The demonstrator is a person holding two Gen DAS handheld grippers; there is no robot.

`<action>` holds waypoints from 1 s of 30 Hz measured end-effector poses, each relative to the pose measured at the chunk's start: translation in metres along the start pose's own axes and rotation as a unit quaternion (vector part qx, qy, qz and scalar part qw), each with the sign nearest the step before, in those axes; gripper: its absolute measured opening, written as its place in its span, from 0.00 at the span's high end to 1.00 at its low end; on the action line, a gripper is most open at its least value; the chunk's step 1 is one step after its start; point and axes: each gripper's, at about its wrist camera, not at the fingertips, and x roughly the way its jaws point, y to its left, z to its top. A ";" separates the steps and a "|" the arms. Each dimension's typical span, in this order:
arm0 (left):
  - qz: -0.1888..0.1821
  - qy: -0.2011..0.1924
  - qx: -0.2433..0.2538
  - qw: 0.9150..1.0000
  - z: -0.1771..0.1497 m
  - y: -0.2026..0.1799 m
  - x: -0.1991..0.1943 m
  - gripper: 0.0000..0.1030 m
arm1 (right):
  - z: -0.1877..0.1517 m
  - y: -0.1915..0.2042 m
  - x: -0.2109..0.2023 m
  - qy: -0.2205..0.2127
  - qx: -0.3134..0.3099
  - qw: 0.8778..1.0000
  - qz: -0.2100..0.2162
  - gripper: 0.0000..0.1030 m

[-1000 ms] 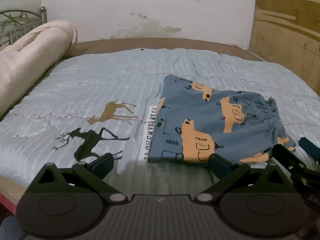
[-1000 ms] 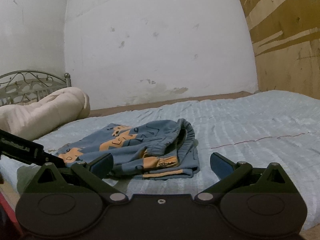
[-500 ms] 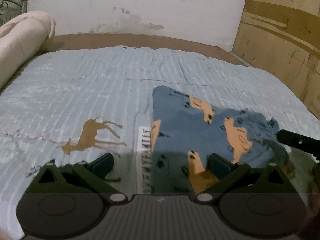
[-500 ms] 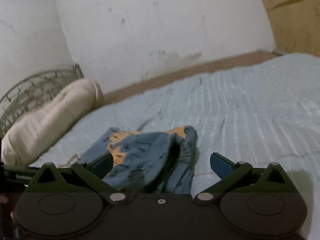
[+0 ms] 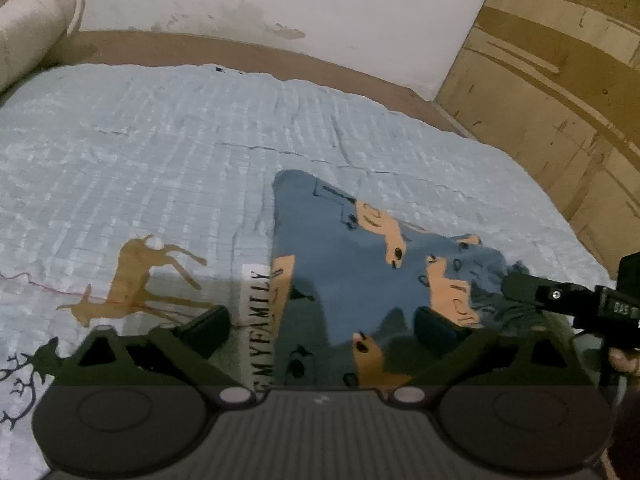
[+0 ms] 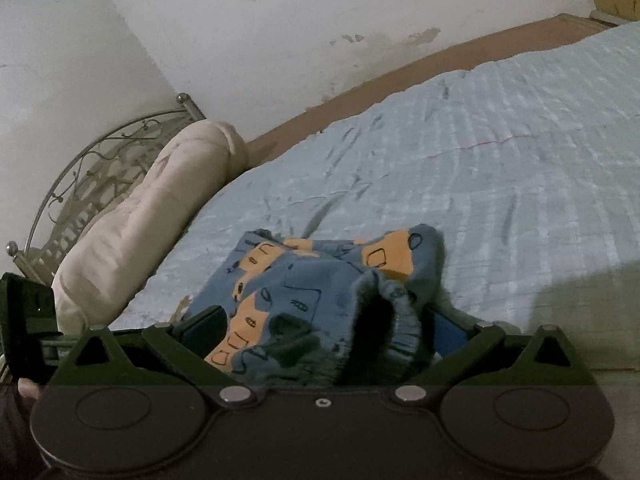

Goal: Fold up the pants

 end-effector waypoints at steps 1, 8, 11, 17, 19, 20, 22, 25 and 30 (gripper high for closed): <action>0.001 0.004 -0.001 1.000 0.001 0.000 0.000 0.13 | 0.000 0.000 -0.001 -0.003 0.003 1.000 0.000 0.02; 0.016 0.012 0.008 1.000 0.004 -0.007 -0.002 0.38 | -0.001 -0.005 -0.005 -0.017 0.020 0.999 -0.027 0.23; 0.016 0.014 0.008 1.000 0.004 -0.009 -0.001 0.47 | -0.002 -0.008 -0.006 -0.018 0.027 0.999 -0.037 0.36; 0.030 0.009 0.013 0.999 0.003 -0.014 -0.002 0.74 | -0.008 -0.012 -0.007 -0.027 0.038 0.998 -0.046 0.60; 0.035 0.006 0.014 0.999 0.004 -0.014 -0.003 0.81 | -0.009 -0.012 -0.009 -0.033 0.039 0.997 -0.049 0.65; 0.035 0.005 0.014 0.999 0.004 -0.014 -0.004 0.85 | -0.009 -0.011 -0.010 -0.036 0.037 0.997 -0.049 0.68; 0.035 0.002 0.008 0.999 0.006 -0.012 -0.005 0.89 | -0.011 -0.006 -0.011 -0.042 0.023 0.998 -0.052 0.70; 0.034 -0.002 0.009 0.999 0.007 -0.012 -0.009 0.92 | -0.012 0.002 -0.013 -0.050 -0.002 0.997 -0.059 0.74; 0.033 -0.008 0.012 0.999 0.007 -0.013 -0.012 0.93 | -0.017 0.012 -0.018 -0.069 -0.026 0.996 -0.059 0.76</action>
